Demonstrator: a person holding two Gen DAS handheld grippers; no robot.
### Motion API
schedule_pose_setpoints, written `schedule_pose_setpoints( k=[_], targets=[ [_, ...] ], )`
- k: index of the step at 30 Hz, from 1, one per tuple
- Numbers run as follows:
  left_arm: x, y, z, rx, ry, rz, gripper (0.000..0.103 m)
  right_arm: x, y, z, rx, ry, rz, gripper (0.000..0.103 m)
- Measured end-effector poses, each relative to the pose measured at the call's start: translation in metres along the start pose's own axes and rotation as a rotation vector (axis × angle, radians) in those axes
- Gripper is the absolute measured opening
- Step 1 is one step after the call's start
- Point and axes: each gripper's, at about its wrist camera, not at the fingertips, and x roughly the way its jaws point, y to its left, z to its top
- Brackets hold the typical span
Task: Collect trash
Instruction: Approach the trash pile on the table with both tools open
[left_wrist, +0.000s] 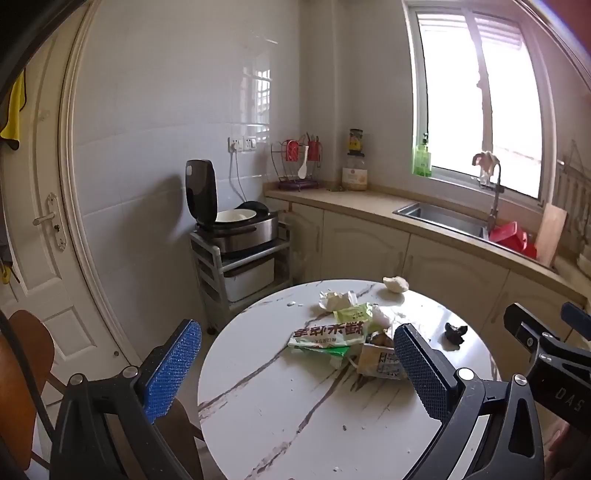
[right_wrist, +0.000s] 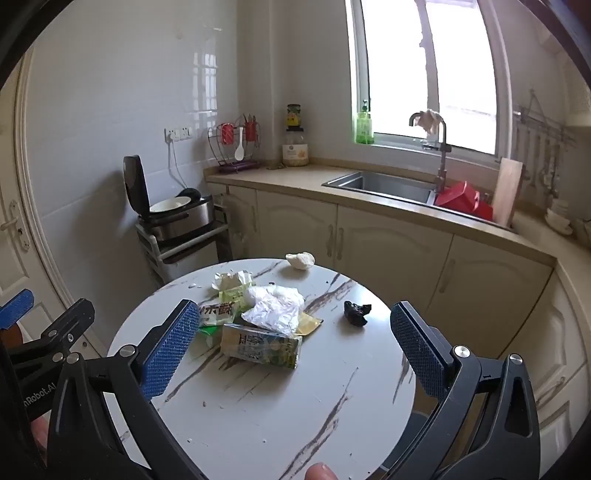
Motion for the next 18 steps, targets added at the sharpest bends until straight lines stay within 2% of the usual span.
schedule_pose_setpoints(
  k=[12,18],
  targets=[
    [-0.010,-0.008,0.010,0.018,-0.030,0.007,0.102,-0.011,0.001,0.012,-0.013,-0.047,0.014,0.103],
    [-0.011,-0.009,0.009,0.025,-0.031,0.009,0.102,-0.010,0.005,0.010,-0.031,-0.043,0.027,0.103]
  ],
)
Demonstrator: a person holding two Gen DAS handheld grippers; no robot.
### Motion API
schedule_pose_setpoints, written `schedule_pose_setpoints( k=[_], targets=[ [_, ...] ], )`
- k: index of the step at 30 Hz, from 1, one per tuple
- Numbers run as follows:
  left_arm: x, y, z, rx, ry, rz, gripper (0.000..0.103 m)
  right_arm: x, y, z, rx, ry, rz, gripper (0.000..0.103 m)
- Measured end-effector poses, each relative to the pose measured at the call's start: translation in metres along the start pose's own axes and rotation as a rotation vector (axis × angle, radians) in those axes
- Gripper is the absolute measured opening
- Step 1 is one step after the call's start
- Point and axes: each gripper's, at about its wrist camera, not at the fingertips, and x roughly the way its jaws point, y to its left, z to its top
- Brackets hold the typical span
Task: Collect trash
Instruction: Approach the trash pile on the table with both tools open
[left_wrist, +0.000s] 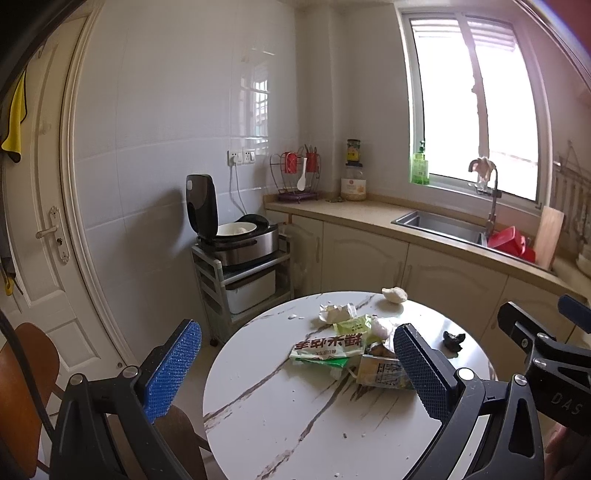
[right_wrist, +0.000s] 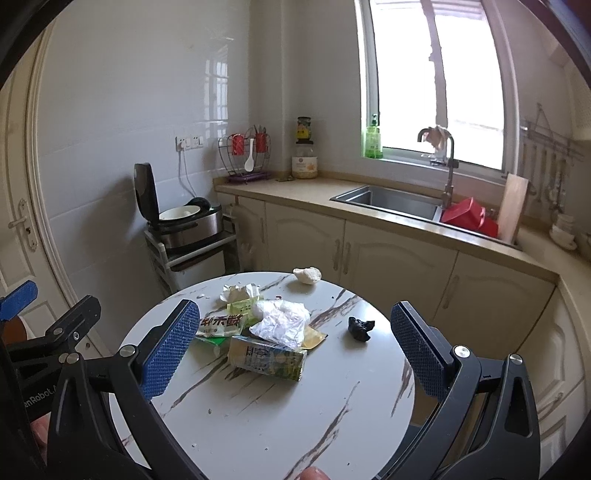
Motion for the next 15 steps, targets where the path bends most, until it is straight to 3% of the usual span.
schedule_pose_setpoints(
  k=[15],
  targets=[
    [0.011,0.005,0.001,-0.011,0.033,0.001,0.102,0.009,0.003,0.001,-0.005,0.008,0.016,0.103]
  ],
)
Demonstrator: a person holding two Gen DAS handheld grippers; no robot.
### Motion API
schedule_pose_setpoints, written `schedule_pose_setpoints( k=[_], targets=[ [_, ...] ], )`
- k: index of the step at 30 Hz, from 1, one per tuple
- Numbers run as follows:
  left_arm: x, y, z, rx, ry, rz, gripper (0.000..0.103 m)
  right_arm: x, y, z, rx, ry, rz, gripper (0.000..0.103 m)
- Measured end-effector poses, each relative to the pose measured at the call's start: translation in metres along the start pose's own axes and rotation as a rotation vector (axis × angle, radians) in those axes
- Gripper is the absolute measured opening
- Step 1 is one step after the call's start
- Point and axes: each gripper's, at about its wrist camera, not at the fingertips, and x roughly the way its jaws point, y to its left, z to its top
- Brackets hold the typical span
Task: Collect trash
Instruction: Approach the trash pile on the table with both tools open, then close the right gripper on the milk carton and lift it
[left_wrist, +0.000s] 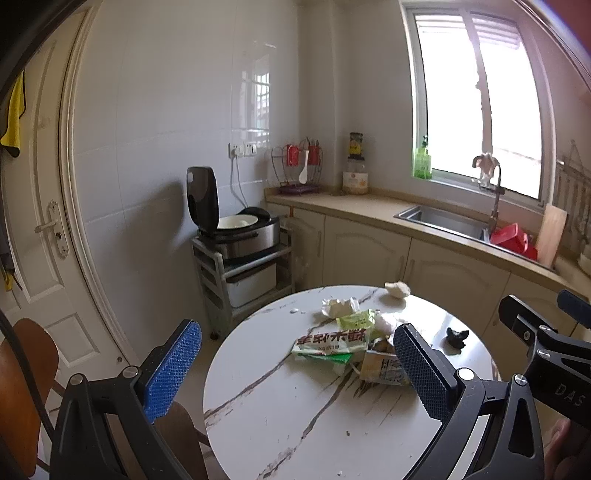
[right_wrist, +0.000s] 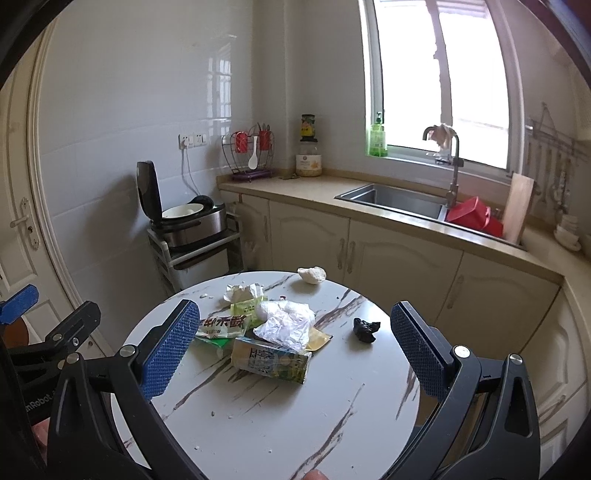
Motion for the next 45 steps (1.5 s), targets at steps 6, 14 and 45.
schedule_pose_setpoints(
  k=[6,14,45],
  targets=[
    [0.007,0.002,0.003,-0.003,0.011,-0.001,0.102,0.010,0.003,0.000,-0.013,0.012,0.008,0.103],
    [0.035,0.005,-0.007,-0.008,0.062,-0.003,0.102,0.035,-0.002,-0.007,0.006,0.083,0.021,0.103],
    [0.224,0.009,-0.054,-0.029,0.381,-0.058,0.102,0.185,0.003,-0.090,-0.126,0.428,0.077,0.093]
  ],
)
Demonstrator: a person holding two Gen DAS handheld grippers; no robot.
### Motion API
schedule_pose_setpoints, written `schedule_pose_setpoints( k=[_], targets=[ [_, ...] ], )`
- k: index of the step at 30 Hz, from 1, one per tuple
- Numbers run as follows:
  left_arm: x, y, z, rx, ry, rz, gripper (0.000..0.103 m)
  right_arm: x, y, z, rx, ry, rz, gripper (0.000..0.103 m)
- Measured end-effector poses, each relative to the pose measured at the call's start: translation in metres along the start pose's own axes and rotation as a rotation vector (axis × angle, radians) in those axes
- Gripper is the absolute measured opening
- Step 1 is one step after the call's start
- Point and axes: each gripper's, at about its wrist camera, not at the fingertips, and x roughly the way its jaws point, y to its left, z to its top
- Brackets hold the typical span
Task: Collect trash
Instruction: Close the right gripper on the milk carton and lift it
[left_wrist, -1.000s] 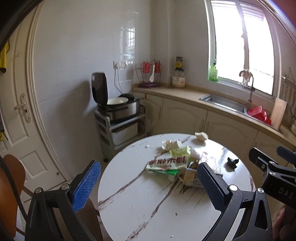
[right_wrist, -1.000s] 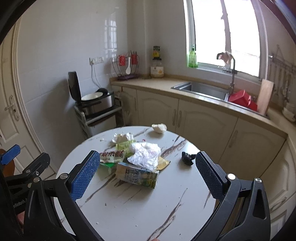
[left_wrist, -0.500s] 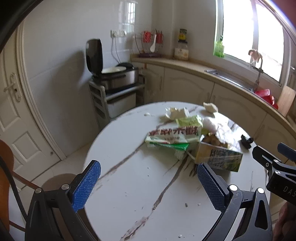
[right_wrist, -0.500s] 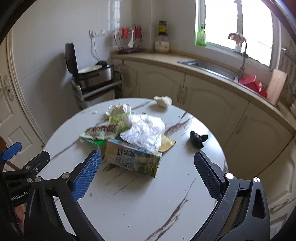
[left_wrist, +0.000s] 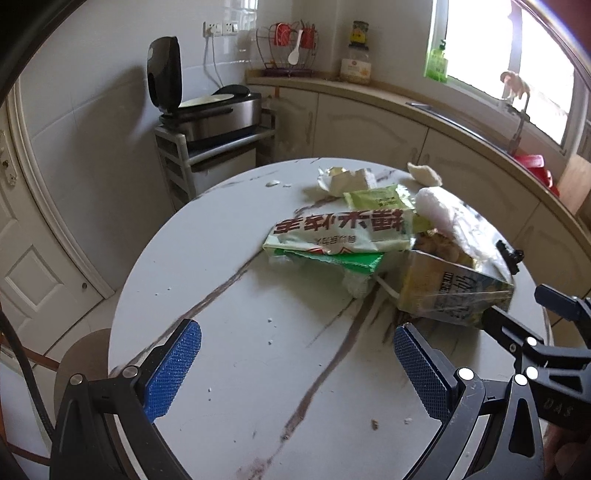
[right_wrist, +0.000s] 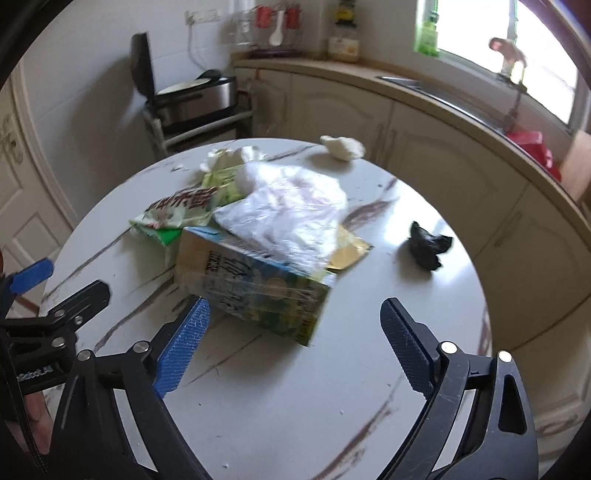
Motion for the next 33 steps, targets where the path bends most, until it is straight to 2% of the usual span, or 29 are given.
schedule_pose_setpoints(
  k=[7,14,23,25,28,30,33],
  targets=[
    [0.020,0.017,-0.002,-0.041,0.024,0.007,0.102,0.015,0.025,0.005,-0.160,0.003,-0.031,0.093],
    [0.029,0.019,-0.005,-0.036,0.047,-0.011,0.102,0.034,0.042,0.005,-0.307,0.054,-0.060,0.094],
    [0.029,0.021,-0.001,-0.032,0.049,-0.004,0.102,0.054,0.052,0.008,-0.418,0.057,-0.061,0.093],
    [0.029,0.019,0.001,-0.030,0.051,-0.003,0.102,0.058,0.054,0.009,-0.429,0.062,-0.037,0.089],
    [0.029,0.016,0.003,-0.015,0.048,-0.008,0.102,0.059,0.056,0.009,-0.436,0.058,-0.047,0.080],
    [0.031,0.015,0.005,-0.006,0.051,-0.015,0.102,0.055,0.053,0.010,-0.423,0.051,-0.043,0.065],
    [0.035,0.011,0.010,0.005,0.050,-0.027,0.102,0.049,0.047,0.009,-0.397,0.046,-0.017,0.054]
  ],
)
